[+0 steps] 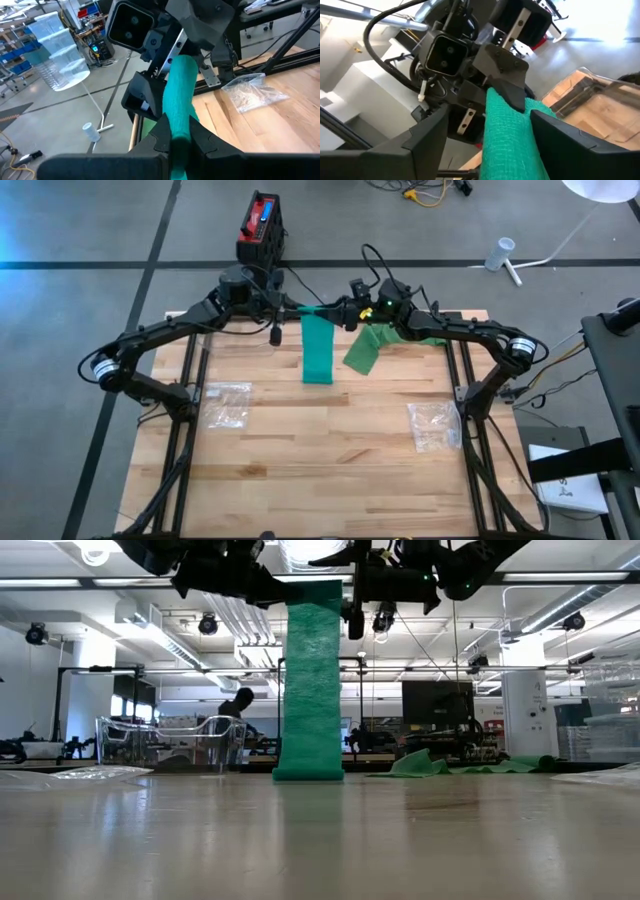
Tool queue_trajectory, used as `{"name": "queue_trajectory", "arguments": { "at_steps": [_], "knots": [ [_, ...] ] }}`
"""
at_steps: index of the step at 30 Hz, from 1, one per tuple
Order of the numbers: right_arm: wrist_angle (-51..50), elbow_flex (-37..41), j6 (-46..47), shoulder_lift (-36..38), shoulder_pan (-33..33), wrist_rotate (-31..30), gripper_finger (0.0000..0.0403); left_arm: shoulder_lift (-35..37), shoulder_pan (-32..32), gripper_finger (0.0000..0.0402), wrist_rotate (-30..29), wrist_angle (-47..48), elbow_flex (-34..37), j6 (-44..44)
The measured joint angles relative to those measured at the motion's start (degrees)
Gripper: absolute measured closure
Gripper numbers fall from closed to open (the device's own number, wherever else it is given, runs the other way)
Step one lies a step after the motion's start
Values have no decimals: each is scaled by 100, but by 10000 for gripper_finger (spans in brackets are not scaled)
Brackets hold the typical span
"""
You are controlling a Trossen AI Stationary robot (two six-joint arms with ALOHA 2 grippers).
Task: Roll bandage
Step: Roll the blue bandage
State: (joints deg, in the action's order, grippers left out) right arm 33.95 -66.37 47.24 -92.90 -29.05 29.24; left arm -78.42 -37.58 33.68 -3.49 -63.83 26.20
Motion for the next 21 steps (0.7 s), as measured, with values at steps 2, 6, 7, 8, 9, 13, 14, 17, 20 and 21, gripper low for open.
{"name": "queue_trajectory", "arguments": {
  "at_steps": [2, 6, 7, 8, 9, 13, 14, 17, 20, 21],
  "knots": [
    [-50, 0, 19, 0, 0, 13, 139, -17, 0, 391, 1, -2, 0, 76],
    [-67, 0, 69, 0, 0, 13, 147, -23, 2, 391, -1, 0, 0, 187],
    [-67, 0, 79, 0, 0, 13, 149, -23, 2, 391, -3, -1, 0, 195],
    [-73, 0, 81, 0, 0, 14, 151, -23, 2, 391, -3, 0, 0, 206],
    [-96, 0, 80, 0, 0, 14, 153, -23, 2, 391, -3, 0, 0, 222],
    [-279, 0, 11, 0, 2, -52, 159, -27, 2, 391, -27, -12, 0, 246],
    [-321, 0, -14, 0, 2, -55, 161, -27, 1, 391, -31, -19, 2, 248],
    [-346, 0, -49, 0, 4, -59, 163, -27, -2, 391, -38, -42, 0, 321],
    [-343, 0, -56, 0, 4, -70, 160, -27, -2, 391, -38, -42, 0, 405],
    [-343, 0, -54, 0, 4, -68, 159, -27, -2, 391, -38, -39, 0, 465]
  ]
}}
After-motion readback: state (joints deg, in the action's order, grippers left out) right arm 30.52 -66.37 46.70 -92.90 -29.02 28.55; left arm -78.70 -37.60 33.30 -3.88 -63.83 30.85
